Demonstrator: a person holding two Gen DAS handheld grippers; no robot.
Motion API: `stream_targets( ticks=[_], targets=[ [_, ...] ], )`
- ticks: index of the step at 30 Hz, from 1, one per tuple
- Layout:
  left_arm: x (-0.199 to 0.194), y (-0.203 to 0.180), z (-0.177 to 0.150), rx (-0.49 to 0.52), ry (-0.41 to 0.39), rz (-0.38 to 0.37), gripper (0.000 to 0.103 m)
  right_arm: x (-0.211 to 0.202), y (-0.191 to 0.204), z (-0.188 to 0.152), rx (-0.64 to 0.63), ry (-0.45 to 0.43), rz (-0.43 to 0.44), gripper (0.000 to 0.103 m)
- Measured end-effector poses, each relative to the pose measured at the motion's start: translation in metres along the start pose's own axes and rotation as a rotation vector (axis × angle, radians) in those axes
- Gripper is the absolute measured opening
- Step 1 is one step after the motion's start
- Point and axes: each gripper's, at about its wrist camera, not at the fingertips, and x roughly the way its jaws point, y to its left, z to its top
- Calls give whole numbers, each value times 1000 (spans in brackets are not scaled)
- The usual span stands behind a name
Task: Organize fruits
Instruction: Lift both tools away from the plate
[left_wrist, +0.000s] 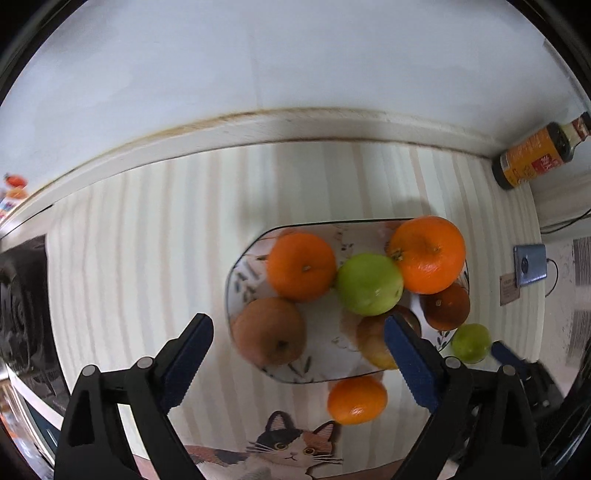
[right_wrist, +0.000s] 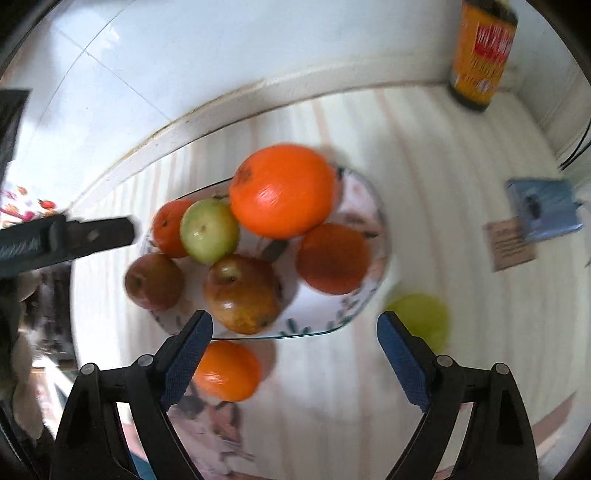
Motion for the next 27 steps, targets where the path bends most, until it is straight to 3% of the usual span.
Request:
stream_targets(
  ticks=[10,27],
  targets=[
    [-31,8,-68,-51,-132,51,95,-46,8,-20,-80,-91,-108,94],
    [-125,-9,-155,-49,-327,32,95,-150,30,-79,-158,-233,-96,94]
  ],
)
